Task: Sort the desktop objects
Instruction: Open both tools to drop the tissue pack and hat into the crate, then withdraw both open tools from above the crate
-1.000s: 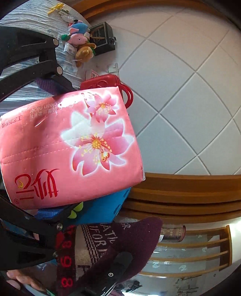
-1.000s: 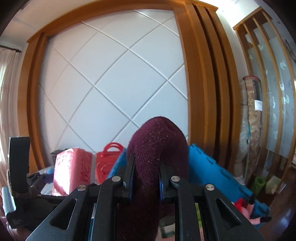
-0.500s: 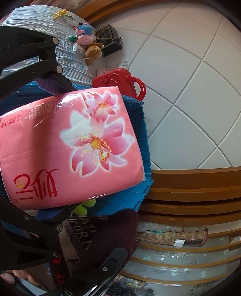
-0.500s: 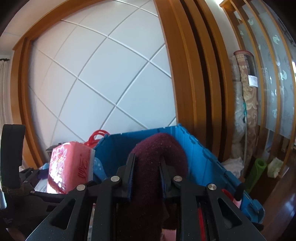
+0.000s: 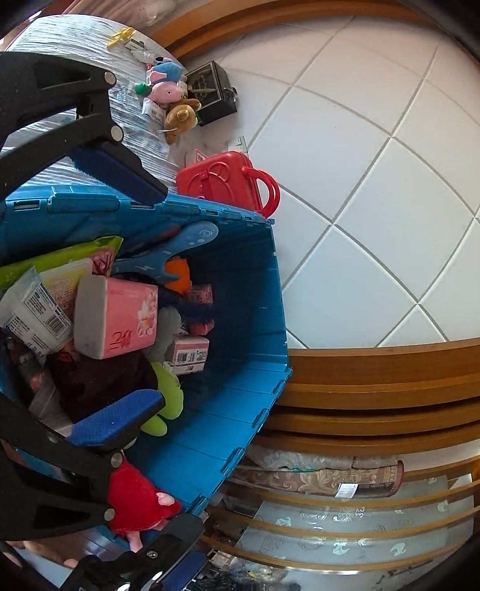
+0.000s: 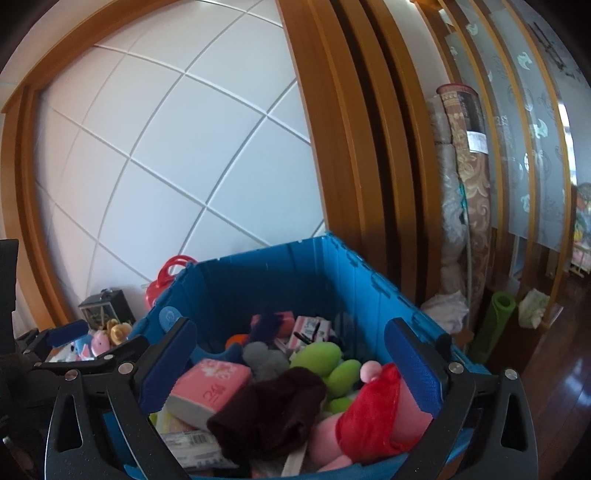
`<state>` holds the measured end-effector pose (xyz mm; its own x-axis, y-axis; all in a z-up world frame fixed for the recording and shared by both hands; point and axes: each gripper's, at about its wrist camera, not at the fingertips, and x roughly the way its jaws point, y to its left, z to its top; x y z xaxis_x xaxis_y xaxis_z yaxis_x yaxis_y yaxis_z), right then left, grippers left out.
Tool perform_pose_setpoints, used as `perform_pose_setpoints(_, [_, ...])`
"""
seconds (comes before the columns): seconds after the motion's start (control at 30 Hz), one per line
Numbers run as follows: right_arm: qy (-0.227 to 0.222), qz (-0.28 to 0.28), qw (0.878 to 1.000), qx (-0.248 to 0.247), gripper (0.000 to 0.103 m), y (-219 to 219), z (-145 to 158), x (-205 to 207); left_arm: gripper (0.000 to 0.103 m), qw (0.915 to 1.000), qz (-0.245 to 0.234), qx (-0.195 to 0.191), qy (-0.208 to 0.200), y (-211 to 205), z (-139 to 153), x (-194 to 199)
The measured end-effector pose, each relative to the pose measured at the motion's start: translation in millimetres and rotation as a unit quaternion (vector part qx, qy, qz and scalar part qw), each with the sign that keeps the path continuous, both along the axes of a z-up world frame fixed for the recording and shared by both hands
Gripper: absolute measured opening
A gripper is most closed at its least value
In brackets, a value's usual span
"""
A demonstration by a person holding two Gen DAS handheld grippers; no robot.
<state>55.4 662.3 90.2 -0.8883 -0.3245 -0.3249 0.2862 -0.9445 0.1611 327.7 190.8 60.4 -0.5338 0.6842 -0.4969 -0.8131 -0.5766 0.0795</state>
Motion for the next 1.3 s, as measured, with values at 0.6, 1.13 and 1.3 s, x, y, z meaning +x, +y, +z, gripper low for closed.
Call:
perform_pose_setpoints(0.6, [-0.047, -0.046, 0.996, 0.062, 0.103, -77, -2, 70, 0.102, 0.9984, -0.035, 0.035, -0.026, -114, 8, -29])
perform_pose_setpoints(1.13, [-0.058, -0.078, 0.992, 0.083, 0.103, -107, -2, 115, 0.102, 0.9975, -0.058, 0.034, -0.023, -153, 12, -29])
perform_pose_setpoints(1.3, [-0.061, -0.083, 0.991, 0.083, 0.103, -102, -3, 117, 0.102, 0.9972, -0.063, 0.036, -0.019, -152, 13, -23])
